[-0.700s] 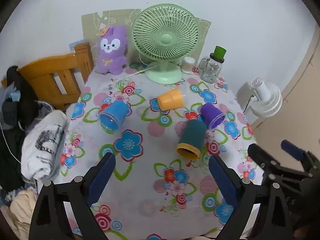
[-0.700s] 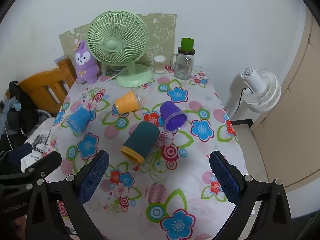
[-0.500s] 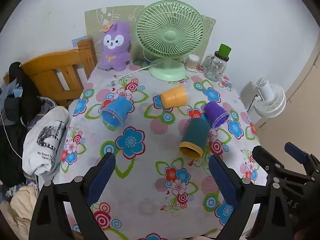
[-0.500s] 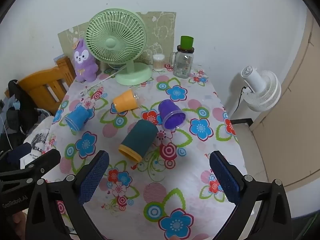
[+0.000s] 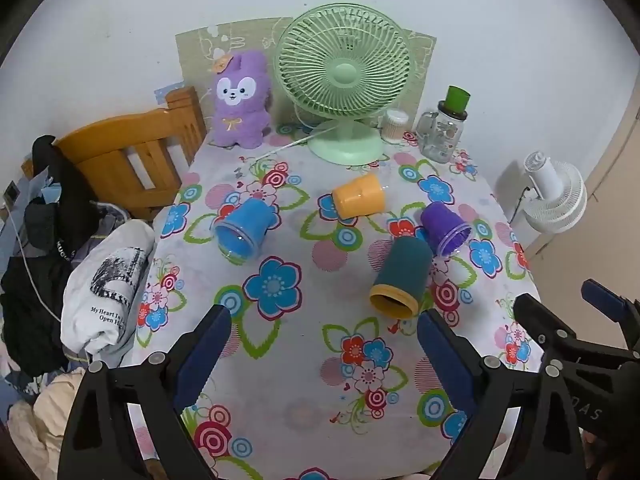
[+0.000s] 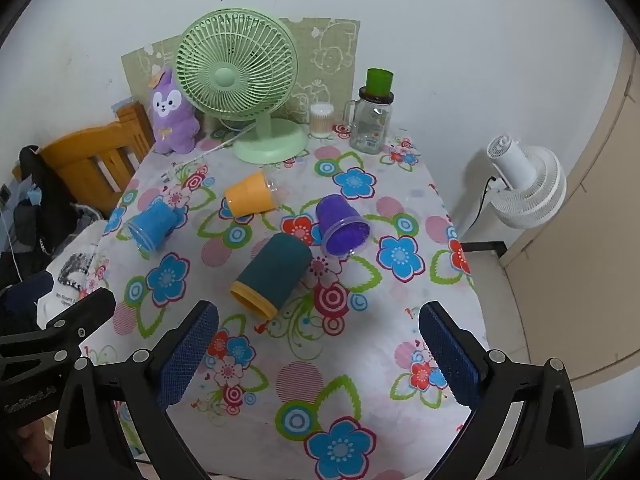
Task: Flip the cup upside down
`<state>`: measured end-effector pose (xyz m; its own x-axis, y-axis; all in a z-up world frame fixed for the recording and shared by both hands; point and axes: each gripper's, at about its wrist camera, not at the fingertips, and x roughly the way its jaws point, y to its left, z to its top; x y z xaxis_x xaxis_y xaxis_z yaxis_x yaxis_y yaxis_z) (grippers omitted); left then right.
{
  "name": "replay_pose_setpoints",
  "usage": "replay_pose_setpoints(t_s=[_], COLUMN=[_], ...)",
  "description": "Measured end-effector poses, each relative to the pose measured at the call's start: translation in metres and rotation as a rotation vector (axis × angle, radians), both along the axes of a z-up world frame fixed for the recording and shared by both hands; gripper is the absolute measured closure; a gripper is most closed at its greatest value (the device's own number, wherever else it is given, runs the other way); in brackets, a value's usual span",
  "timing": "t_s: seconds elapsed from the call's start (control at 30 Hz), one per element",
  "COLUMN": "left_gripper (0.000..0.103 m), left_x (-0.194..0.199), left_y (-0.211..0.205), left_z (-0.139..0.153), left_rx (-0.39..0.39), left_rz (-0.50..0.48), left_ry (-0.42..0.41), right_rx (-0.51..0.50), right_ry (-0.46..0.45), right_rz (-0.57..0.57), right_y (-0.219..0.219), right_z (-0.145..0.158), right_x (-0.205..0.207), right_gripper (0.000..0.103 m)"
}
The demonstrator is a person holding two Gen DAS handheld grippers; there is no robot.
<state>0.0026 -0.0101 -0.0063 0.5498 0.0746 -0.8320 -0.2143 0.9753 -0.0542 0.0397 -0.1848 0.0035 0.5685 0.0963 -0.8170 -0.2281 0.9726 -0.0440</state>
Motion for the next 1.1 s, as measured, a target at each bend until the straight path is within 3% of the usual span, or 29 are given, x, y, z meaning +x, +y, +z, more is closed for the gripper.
replay_pose_setpoints(t_s=[1.1], left_gripper=[0.009], left_x=[0.013], left_y=[-0.013], left_z=[-0.001], left_rx=[0.002], left_rz=[-0.055], left_ry=[-0.002], right_rx=[0.026], right_ry=[0.021], right_rz=[0.003], right_y=[-0.012], right_z=[-0.001], right_x=[0.012], right_gripper=[0.002])
